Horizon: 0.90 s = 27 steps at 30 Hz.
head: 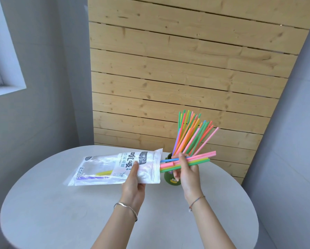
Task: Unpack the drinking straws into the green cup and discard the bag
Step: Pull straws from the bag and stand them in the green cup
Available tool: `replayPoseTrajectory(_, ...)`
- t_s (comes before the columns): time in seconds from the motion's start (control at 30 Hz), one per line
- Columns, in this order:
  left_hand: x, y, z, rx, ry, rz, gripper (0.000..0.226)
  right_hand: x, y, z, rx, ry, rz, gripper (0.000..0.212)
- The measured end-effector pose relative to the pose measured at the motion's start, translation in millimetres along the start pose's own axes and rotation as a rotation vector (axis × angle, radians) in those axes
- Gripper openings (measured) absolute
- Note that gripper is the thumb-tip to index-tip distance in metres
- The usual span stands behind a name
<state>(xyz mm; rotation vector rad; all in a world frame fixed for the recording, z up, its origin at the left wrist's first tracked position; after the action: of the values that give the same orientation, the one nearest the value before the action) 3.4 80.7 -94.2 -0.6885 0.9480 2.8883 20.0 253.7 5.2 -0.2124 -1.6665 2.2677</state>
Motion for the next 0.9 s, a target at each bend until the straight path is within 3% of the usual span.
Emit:
replayPoseTrajectory(0.23,4,15,-13,-0.050,0.073,0.060,0.044,6,-19,-22,0.135,0.104,-0.060,0.027)
replayPoseTrajectory(0.43,-3,7,7,0.024,-0.049,0.083,0.046,-1,8,12,-0.067,-0.110,0.063,0.012)
replayPoseTrajectory(0.6,-14,-3,24,0.040,-0.153,0.068,0.043,-1,6,21,-0.057,-0.117,-0.007,0.024)
replayPoseTrajectory(0.7,-8,4,13,-0.019,-0.085,0.050,0.044,4,-5,14,0.012,-0.069,-0.027,0.023)
replayPoseTrajectory(0.9,3,25,-3,-0.126,0.006,0.072,0.046,31,-66,-17,-0.028,0.074,-0.252,0.047)
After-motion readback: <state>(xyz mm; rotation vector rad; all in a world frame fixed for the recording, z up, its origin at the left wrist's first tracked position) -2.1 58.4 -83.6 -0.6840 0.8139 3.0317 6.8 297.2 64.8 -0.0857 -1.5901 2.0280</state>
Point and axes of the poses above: each hand's wrist, its own x-axis towards the middle knuckle, its own z-axis out of the palm, y = z × x, the point moved 10 cm from there along x, towards the middle knuckle, and after that the axes turned 8 degrees about x, right-handed, at the moved point
